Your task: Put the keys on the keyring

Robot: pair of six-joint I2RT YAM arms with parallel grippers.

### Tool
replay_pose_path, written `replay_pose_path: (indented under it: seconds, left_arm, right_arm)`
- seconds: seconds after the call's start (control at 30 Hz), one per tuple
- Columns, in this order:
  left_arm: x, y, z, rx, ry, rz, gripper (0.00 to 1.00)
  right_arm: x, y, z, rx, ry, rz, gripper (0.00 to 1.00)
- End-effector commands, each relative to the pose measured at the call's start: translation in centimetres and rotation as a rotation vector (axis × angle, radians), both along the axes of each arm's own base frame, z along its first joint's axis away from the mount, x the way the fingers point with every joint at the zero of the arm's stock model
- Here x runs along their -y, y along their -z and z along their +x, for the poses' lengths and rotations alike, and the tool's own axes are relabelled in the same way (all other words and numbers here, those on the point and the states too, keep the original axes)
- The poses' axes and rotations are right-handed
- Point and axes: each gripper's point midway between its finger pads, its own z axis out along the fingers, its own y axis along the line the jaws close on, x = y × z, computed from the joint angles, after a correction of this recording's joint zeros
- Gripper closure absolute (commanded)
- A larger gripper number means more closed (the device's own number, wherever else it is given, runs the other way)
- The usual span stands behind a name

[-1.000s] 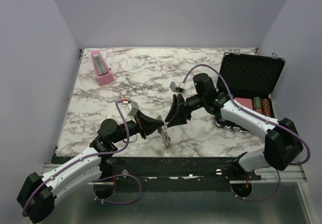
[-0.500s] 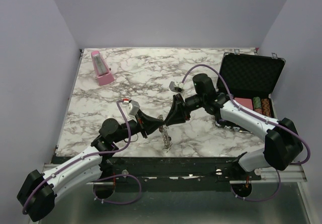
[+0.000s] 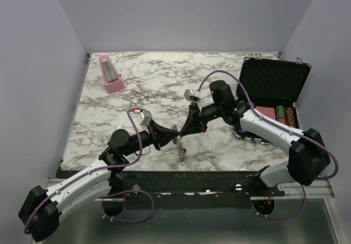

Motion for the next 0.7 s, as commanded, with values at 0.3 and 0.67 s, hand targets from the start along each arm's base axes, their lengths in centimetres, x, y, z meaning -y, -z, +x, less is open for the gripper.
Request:
replay_pose_path:
  seconds: [0.3, 0.67]
  left_arm:
    - [-1.7, -1.6, -1.7, 0.064, 0.04, 0.211, 0.25]
    - [-1.1, -0.6, -2.1, -0.006, 0.247, 0.555, 0.21]
  right_arm:
    - [1.0, 1.7, 0.1, 0.156, -0.061, -0.093, 0.96]
    - [1.6, 2.0, 0.3, 0.201, -0.074, -0.129, 0.96]
